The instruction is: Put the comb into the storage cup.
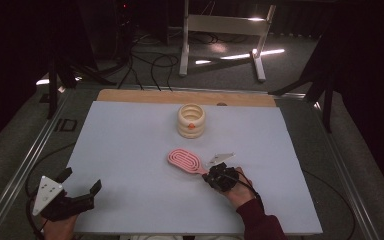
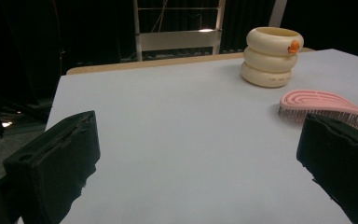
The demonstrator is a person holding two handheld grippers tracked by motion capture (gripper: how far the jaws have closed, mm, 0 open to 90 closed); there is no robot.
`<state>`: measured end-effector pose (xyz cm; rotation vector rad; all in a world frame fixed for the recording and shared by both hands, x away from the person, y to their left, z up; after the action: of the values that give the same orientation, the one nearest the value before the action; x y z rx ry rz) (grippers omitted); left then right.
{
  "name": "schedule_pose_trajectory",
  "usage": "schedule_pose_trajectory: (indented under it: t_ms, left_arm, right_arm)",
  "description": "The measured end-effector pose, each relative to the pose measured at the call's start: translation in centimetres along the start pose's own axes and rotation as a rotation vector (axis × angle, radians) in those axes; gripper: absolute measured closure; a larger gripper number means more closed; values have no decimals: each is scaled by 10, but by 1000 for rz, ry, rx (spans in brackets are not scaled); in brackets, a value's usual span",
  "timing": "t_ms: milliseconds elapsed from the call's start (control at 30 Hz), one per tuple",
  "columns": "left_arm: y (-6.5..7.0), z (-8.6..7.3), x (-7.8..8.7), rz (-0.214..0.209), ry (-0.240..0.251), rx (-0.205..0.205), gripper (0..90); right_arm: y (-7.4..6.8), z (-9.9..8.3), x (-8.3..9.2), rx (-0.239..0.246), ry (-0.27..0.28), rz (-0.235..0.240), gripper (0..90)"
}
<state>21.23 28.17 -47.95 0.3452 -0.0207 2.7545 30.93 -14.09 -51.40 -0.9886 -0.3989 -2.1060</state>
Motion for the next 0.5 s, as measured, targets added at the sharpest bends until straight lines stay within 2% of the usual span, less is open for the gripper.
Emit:
schedule_pose_trajectory:
  t_ms: [133,233,267,367,400,467,500]
  left_arm:
    - [0,0,0,-2,0,-1,0]
    - [0,-1,0,-1,-1,0,0]
    - [0,-1,0,-1,-1,3,0]
    - [-1,-1,-1,-2,-5,4,0]
    - [0,-1,-1,-2,-6,2,0]
    - [0,-1,-1,-3,-8,0,0]
    - [0,0,-1,0,-10,-3,0]
  right_arm:
    - [0,-1,1,5,6,5,900]
    - [-1,-1,4,8,36,4,900]
    - [-2,0,9,5,79,13,900]
    - [-2,1,19,4,152,15,864]
    - [-2,1,19,4,152,15,864]
    - [-1,3,29,-3,205,12,834]
    - [2,3,41,-8,262,-3,808]
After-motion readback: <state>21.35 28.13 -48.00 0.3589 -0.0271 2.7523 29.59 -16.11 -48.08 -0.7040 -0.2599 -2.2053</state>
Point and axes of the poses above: each handheld gripper's, and its own axes: x roughly backward along the jaws, z roughly out of its top, y roughly to its right, the point moved 2 cm from there along -x, roughly forward along the jaws, and after that the axes turned 3 degrees about y, right-handed, at the moved point
